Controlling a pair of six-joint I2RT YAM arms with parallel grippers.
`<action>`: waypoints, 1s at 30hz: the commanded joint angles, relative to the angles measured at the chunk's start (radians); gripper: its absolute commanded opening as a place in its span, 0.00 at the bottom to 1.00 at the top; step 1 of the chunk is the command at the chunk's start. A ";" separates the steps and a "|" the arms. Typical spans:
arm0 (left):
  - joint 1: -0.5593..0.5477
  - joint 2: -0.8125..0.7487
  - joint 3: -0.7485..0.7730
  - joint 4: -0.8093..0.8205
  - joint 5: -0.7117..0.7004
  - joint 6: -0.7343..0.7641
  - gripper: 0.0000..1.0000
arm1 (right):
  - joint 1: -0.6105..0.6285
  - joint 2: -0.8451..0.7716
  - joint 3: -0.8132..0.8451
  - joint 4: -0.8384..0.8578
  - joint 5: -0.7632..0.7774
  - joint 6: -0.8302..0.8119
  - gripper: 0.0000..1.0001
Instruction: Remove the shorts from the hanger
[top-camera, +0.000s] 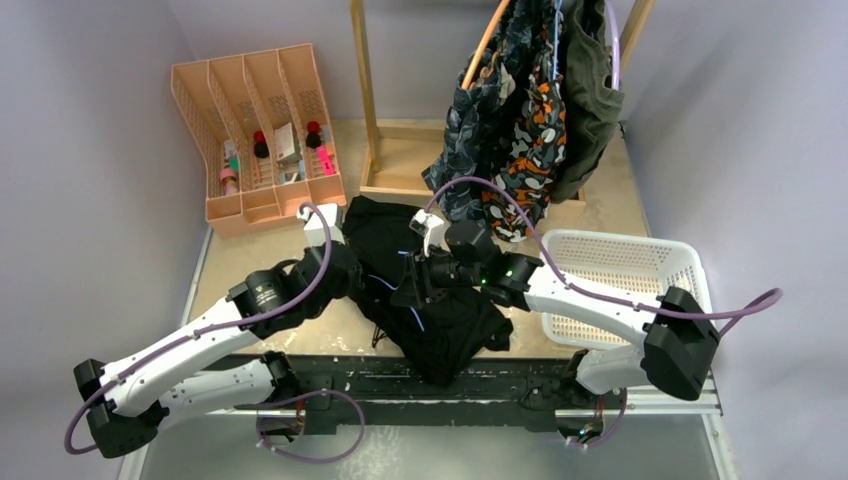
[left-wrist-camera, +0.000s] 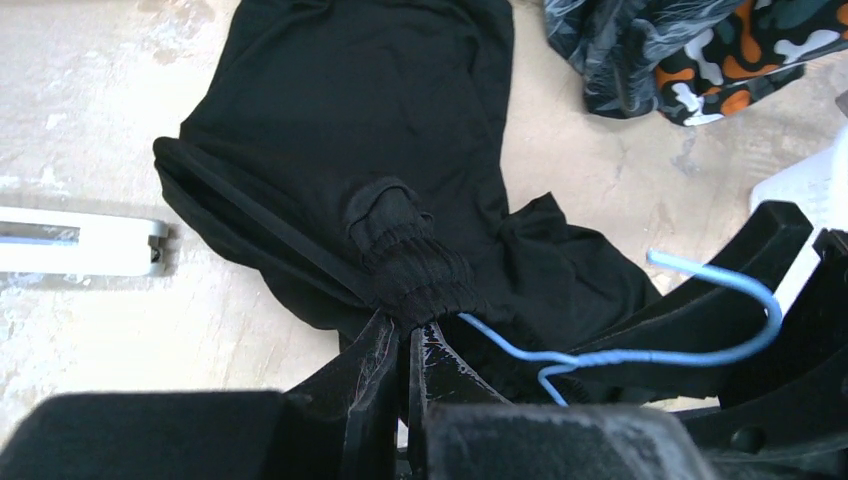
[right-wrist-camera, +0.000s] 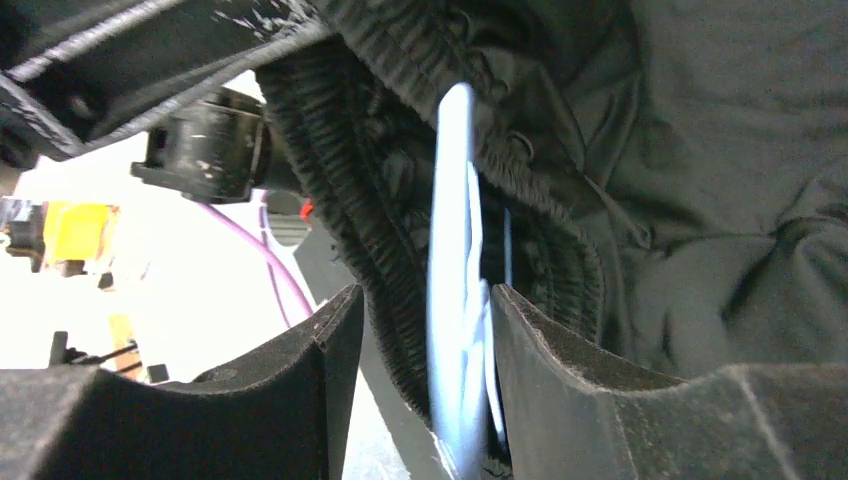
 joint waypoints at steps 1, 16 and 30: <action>0.000 -0.020 -0.031 0.010 -0.050 -0.072 0.00 | 0.031 -0.015 -0.018 0.036 0.101 0.017 0.52; -0.001 -0.042 -0.066 0.000 -0.038 -0.113 0.00 | 0.111 -0.014 -0.089 0.201 0.314 -0.007 0.31; 0.000 -0.032 -0.038 -0.094 -0.107 -0.142 0.00 | 0.149 0.029 -0.041 0.225 0.404 -0.062 0.00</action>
